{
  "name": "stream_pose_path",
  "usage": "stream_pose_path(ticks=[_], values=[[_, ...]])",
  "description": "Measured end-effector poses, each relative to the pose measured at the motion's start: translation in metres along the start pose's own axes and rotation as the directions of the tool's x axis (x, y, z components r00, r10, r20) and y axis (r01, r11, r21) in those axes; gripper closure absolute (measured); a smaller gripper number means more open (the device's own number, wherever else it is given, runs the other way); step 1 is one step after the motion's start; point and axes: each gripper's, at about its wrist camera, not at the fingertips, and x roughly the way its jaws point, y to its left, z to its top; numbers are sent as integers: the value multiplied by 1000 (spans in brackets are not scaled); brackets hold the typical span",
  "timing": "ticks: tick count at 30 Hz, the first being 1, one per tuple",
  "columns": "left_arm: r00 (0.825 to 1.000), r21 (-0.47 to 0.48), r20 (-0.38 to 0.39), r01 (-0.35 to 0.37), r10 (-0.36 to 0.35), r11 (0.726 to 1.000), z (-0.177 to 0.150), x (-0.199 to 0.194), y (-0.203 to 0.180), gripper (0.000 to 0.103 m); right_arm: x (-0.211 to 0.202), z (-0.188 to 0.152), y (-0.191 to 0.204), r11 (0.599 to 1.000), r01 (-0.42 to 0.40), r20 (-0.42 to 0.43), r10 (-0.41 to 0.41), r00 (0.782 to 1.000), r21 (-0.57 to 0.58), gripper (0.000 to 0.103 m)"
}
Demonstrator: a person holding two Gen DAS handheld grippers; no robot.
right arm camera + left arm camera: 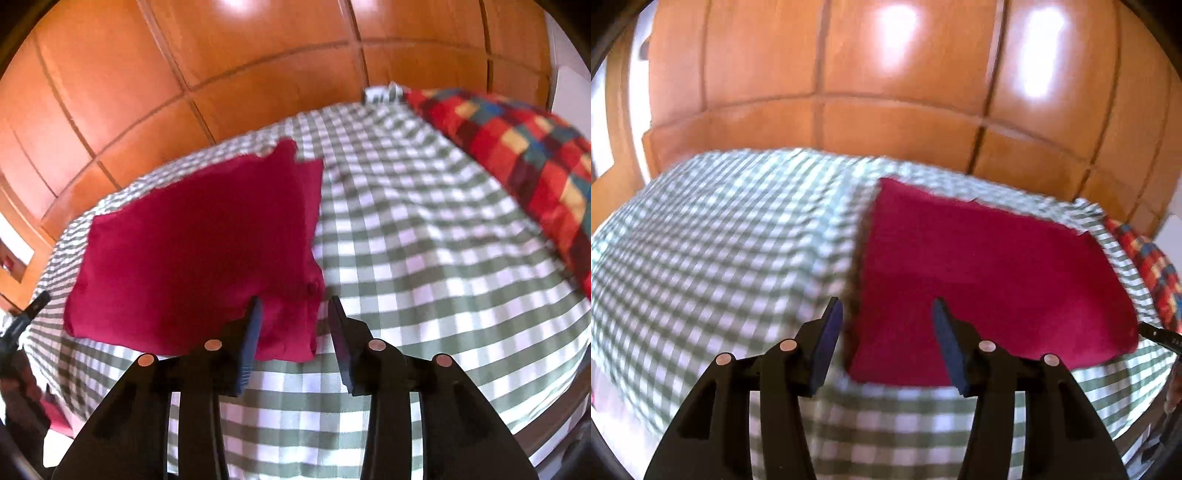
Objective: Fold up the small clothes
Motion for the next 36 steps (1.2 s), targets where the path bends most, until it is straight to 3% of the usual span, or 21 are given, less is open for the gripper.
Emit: stream_pose_path(ticks=[6,14,31,32,33,36], values=[[999,50,-47,8,-6,999,3,32,-18,53,5,4,33,995,-29,-6,29,1000,-100,67],[993,74,-116,-19,27,997,7,70,-19,53,75,29,60,995,-6,-58,0,998,-99,67],[997,34,-78,-16,19,999,22,65,-16,52,85,38,65,993,16,-68,-24,997,-115,65],[997,37,-75,-21,24,999,23,65,-16,52,82,38,64,993,11,-66,-19,998,-118,62],[997,39,-71,-20,23,999,24,63,-17,52,75,38,65,992,-4,-60,-4,998,-124,51],[998,50,-65,-15,18,999,24,59,-19,52,58,36,64,990,-5,-27,1,1000,-144,47]])
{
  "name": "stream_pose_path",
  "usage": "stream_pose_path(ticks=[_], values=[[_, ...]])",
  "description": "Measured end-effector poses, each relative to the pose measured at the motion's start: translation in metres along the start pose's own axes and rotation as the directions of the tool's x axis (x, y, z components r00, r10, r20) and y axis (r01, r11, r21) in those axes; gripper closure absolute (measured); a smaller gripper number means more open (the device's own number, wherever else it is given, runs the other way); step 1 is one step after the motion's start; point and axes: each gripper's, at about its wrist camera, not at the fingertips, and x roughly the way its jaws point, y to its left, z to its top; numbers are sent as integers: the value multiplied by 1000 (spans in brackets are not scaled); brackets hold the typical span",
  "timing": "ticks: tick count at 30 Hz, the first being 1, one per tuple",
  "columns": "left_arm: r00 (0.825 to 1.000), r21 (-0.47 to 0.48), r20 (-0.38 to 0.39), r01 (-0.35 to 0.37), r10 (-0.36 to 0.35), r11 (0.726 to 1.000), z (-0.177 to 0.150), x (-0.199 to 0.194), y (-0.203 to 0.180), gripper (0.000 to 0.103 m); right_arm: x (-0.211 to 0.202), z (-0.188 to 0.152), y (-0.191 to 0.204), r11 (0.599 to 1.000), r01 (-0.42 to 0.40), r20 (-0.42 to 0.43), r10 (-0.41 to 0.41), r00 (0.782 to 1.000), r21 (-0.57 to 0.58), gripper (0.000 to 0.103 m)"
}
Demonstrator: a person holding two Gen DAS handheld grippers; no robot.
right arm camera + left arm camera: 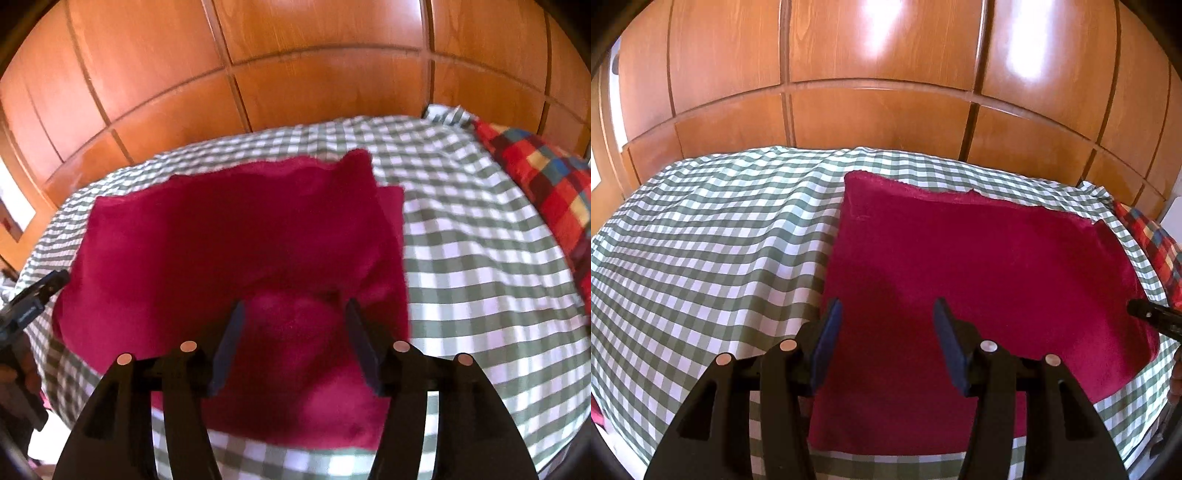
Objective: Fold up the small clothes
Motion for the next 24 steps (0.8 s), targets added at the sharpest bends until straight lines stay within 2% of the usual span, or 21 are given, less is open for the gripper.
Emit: stream_pose_path(ticks=[4,8,10,11,14,17,24], values=[[1000,18,-20,-17,17,1000,-5,5,-2,52,-15,-3,-3,1000,-13,23,14,1000,-10,47],[1000,-4,19,13,-13,1000,-11,-7,1,52,-4,-6,-4,1000,-3,2,3,1000,-22,47],[1000,21,1,3,-3,1000,-16,-5,-3,52,15,-8,-11,999,49,-49,-49,998,-8,47],[999,37,-25,-23,23,999,-19,3,-3,52,23,-9,-14,998,64,-61,-64,996,1,48],[995,41,-94,-29,33,999,-26,23,-1,51,26,-10,-16,998,57,-48,-57,997,8,48],[996,39,-76,-33,36,999,-24,17,-3,52,16,-10,-17,999,45,-33,-44,998,12,48],[999,4,1,47,-47,999,-26,-16,-5,50,-21,-23,-40,995,-3,11,2,1000,95,47]])
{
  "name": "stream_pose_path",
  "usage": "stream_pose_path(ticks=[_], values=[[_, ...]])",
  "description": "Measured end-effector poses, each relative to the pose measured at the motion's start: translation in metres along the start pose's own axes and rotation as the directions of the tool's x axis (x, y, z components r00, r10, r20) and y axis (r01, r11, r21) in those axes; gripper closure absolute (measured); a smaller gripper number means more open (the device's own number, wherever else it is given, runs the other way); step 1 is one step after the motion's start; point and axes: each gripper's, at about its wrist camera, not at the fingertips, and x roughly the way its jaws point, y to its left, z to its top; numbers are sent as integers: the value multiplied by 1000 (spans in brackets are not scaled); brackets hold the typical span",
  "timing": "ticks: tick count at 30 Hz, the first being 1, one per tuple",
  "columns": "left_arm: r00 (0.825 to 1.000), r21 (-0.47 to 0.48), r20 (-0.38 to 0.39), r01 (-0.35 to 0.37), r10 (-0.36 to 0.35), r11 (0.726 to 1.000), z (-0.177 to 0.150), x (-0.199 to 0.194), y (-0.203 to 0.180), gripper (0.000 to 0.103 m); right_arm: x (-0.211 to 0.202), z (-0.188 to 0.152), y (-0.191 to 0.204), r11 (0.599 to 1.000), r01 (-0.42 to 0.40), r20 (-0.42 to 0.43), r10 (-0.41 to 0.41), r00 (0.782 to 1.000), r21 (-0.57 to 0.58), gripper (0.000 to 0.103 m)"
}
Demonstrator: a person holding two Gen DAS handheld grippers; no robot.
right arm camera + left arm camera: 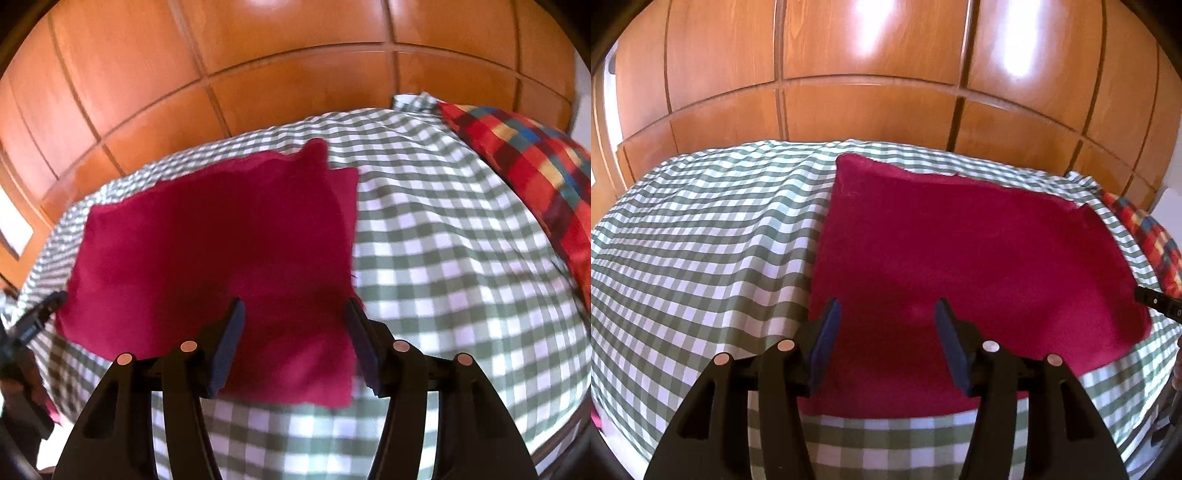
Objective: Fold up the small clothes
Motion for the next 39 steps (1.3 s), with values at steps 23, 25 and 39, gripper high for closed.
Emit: stream_pose_path(ticks=[23,25,39], values=[[1000,-27,-14,18,-18,999,-1,11,9,51,7,-24,-23,1000,-7,-143,10,990,23,78],[1000,-27,-17,12,-12,1000,3,17,9,51,0,-14,-32,996,-44,-101,51,994,72,27],[997,52,-43,63,-61,997,38,47,-22,51,87,41,-41,961,-223,-215,255,943,164,43]])
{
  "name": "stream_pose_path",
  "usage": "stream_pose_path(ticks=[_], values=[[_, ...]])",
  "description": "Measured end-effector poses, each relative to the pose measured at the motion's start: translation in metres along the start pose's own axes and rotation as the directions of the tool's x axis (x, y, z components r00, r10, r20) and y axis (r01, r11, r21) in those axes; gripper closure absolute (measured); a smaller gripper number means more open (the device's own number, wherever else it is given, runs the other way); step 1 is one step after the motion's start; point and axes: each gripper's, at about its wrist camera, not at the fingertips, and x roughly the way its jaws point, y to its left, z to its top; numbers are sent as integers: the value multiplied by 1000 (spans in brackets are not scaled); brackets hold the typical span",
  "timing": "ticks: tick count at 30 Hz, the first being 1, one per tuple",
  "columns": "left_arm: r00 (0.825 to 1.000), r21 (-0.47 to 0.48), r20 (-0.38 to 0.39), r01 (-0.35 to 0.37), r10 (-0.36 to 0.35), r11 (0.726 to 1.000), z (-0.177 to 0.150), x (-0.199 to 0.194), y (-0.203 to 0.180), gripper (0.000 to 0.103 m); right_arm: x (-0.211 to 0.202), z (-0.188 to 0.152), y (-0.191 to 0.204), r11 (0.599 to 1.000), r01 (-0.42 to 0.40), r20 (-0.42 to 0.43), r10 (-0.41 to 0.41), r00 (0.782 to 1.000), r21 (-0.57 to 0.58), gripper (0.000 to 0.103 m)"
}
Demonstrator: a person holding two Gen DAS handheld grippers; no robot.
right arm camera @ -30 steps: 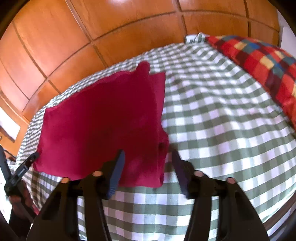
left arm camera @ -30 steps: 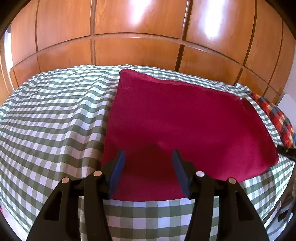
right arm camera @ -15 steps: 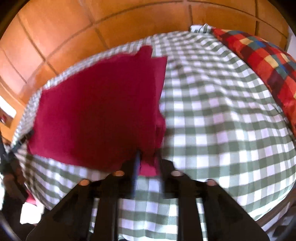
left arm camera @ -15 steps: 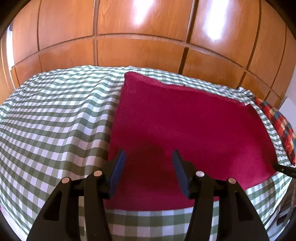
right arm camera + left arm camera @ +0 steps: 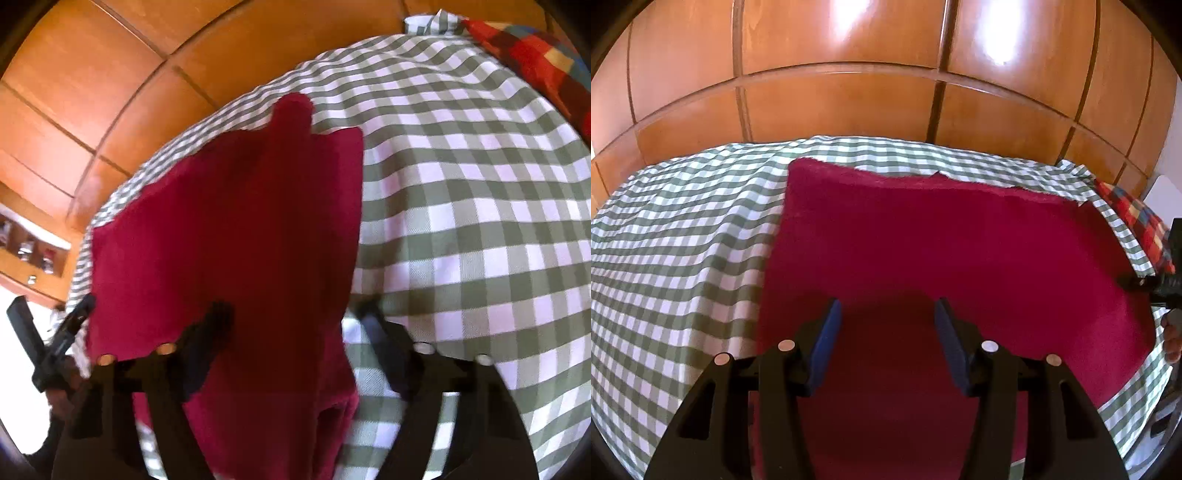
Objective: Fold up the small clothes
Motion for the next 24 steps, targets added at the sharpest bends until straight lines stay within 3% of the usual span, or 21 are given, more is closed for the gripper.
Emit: stream_pose_path(ticks=[4,8,16,22,24], values=[[999,23,-5,34,-34,999,5,5,-12,51,3,-6,-1,998,-69,-17,69,997,10,61],[999,65,-43,3,0,998,5,25,-25,50,1,-7,11,996,-92,-23,93,995,21,72],[999,22,-51,20,-19,1000,6,31,-18,49,-27,2,75,990,-138,31,139,990,-25,75],[992,-112,-11,127,-129,986,2,7,8,55,-41,11,127,986,-145,53,150,987,-83,76],[991,-128,8,133,-133,983,0,-3,17,57,-42,16,148,981,-160,53,166,985,-108,76]])
